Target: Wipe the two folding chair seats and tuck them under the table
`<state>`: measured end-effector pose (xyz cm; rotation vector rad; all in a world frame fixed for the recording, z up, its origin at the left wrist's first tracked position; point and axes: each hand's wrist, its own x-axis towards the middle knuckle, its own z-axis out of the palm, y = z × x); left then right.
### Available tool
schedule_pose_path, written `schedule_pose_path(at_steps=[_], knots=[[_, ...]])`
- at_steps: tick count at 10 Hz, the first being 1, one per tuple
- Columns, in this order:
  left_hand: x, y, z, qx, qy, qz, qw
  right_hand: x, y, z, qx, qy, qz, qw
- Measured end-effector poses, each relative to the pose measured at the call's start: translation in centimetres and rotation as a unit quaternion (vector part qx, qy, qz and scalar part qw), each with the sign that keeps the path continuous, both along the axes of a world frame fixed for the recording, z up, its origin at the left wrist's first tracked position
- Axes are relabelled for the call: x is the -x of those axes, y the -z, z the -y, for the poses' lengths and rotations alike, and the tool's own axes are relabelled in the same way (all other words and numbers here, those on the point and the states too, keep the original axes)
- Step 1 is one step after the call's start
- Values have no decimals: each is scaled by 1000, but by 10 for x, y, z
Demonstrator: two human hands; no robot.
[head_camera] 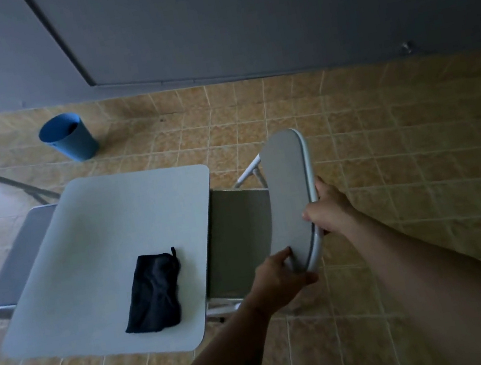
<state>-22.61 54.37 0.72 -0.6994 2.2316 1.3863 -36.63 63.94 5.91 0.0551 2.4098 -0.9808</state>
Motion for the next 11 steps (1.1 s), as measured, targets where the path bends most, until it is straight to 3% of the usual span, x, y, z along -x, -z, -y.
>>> schedule_pose_path(at_steps=[4, 9, 10, 11], knots=[[13, -4, -20, -27, -50, -2, 998, 26, 2, 1, -1, -38, 1, 999], [5, -8, 6, 26, 23, -45, 998, 22, 2, -1, -20, -64, -17, 998], [-1, -12, 28, 52, 2, -51, 997, 5, -10, 3, -111, -114, -127, 979], [-15, -26, 58, 104, -31, -53, 993, -27, -27, 18, -123, -173, -194, 958]])
